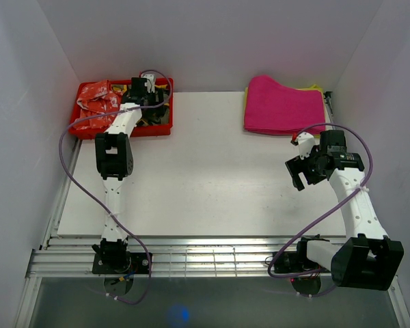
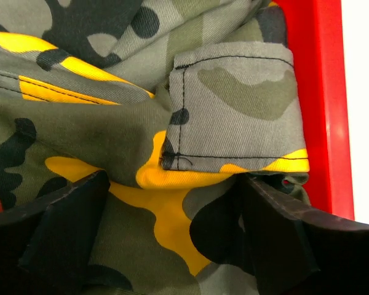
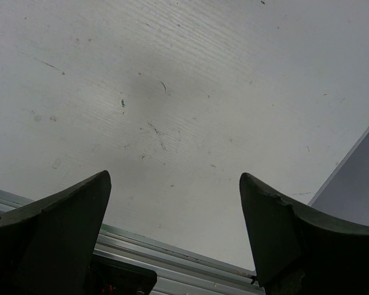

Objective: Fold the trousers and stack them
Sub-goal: Grab the trousers from the pile

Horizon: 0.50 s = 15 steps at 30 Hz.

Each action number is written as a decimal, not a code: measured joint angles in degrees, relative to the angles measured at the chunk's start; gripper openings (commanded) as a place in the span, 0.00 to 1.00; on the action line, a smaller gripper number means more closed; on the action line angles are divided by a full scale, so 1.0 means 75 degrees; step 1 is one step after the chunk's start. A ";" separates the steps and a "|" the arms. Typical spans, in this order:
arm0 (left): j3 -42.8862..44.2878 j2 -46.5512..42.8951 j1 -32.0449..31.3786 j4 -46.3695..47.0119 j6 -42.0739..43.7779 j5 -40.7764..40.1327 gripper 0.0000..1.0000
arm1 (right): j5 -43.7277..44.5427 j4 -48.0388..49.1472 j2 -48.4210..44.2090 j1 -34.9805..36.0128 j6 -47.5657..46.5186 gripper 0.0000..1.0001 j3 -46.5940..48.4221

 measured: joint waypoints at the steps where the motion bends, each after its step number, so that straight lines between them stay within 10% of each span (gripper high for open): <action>1: 0.0038 0.0000 -0.0023 -0.0023 0.0050 -0.0041 0.88 | 0.0009 0.0003 0.0000 0.0000 0.0000 0.90 0.0000; 9: 0.0265 0.0003 0.0067 -0.0251 0.0274 0.0195 0.08 | 0.0023 -0.0003 0.0041 0.0000 0.0000 0.90 0.0000; 15: 0.0632 -0.0137 0.0102 -0.0425 0.0204 0.0440 0.00 | 0.0023 -0.0006 0.0009 0.0000 -0.0003 0.90 0.0000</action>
